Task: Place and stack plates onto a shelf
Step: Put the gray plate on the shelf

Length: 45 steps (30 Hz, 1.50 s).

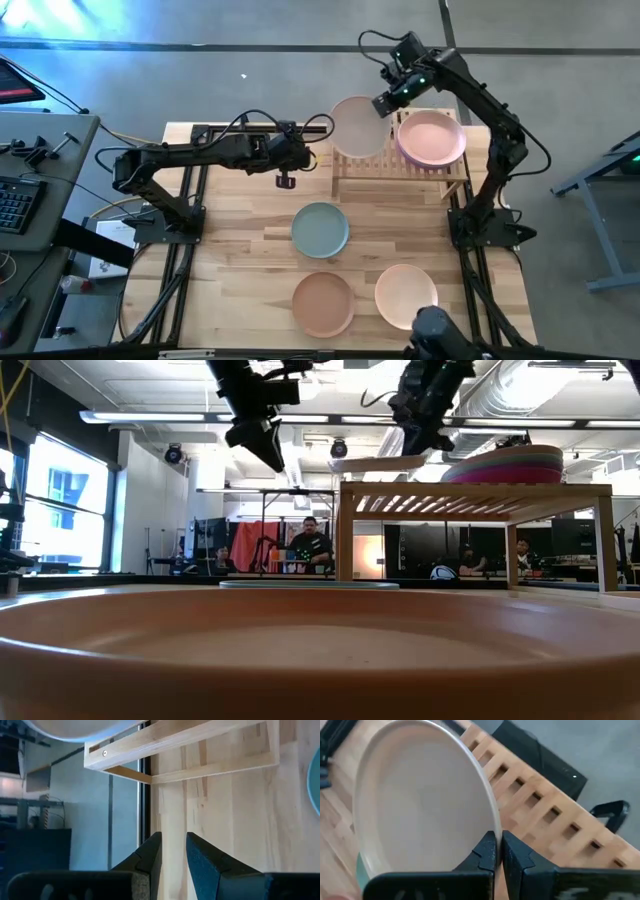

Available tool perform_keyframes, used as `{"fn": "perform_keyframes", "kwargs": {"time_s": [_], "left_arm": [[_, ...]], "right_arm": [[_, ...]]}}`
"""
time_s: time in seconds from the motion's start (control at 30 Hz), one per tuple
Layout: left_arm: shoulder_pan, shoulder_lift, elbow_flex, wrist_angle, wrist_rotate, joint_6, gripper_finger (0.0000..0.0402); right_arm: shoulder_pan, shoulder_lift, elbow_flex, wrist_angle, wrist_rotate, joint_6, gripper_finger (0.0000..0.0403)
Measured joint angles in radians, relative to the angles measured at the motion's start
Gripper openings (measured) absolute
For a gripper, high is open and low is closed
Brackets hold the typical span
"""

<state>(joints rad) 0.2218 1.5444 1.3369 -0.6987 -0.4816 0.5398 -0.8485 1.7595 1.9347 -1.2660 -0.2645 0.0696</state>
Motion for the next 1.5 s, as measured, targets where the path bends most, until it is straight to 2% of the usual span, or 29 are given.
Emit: {"fn": "perform_keyframes", "kwargs": {"time_s": [0.37, 0.57, 1.3, 1.5], "left_arm": [[0.0, 0.0, 0.0, 0.001, 0.0, -0.041, 0.0076], [0.0, 0.0, 0.0, 0.002, 0.0, -0.042, 0.0076], [0.0, 0.0, 0.001, 0.017, 0.0, -0.042, 0.0076], [0.0, 0.0, 0.001, 0.016, 0.0, -0.042, 0.0076]], "right_arm": [[-0.01, 0.055, 0.0, -0.032, -0.031, -0.131, 0.0], [-0.009, 0.069, 0.0, -0.032, 0.045, -0.158, 0.0], [0.025, 0.091, 0.0, -0.028, 0.135, -0.13, 0.0], [0.025, 0.091, 0.0, -0.027, 0.151, -0.13, 0.0033]]}}
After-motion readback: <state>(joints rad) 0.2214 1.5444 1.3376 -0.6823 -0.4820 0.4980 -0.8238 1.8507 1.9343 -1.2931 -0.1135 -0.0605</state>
